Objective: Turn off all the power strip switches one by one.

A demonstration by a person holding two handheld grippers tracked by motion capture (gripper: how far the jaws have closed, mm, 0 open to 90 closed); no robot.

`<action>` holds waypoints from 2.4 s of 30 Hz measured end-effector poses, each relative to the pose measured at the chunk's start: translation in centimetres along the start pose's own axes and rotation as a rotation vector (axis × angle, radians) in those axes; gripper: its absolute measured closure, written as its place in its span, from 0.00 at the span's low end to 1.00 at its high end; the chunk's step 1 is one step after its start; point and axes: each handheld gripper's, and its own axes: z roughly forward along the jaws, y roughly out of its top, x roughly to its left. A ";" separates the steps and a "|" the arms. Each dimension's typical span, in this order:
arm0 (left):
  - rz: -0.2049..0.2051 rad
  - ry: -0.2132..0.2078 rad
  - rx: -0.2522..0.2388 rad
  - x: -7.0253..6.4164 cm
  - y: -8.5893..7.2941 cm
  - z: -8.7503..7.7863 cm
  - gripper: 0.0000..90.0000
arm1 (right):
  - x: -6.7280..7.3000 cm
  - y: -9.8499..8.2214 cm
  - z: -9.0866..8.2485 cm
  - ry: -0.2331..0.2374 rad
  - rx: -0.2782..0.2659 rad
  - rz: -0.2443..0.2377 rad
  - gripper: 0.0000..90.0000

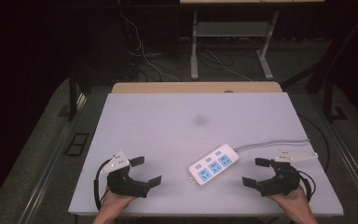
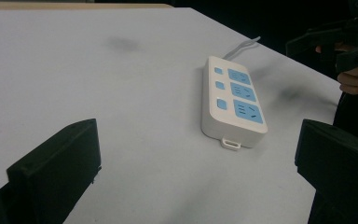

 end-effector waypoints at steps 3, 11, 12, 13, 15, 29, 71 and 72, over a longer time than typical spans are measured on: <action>0.002 -0.006 0.001 -0.1 0.0 0.1 0.00 | 0.0 0.0 0.0 0.000 0.003 0.000 0.01; 0.003 -0.007 0.005 0.0 -0.1 0.1 0.00 | 0.0 0.0 0.0 0.001 0.009 0.004 0.01; 0.001 -0.006 0.006 0.0 -0.1 0.1 0.00 | -0.1 0.0 0.0 0.001 0.009 0.005 0.01; 0.002 -0.006 0.007 0.0 -0.1 0.1 0.00 | -0.1 0.1 0.0 0.001 0.008 0.004 0.01; 0.001 -0.007 0.008 0.0 -0.1 0.1 0.00 | -0.1 0.1 0.0 0.000 0.008 0.003 0.01; 0.010 -0.014 0.016 0.0 -0.1 0.2 0.00 | -0.3 0.3 -0.2 -0.008 0.030 0.009 0.01; -0.009 0.000 0.017 0.4 -0.3 0.2 0.00 | -0.3 6.6 2.7 0.020 0.243 -0.101 0.01; -0.009 -0.001 0.017 0.4 -0.3 0.2 0.00 | -0.2 6.7 2.8 0.020 0.247 -0.104 0.01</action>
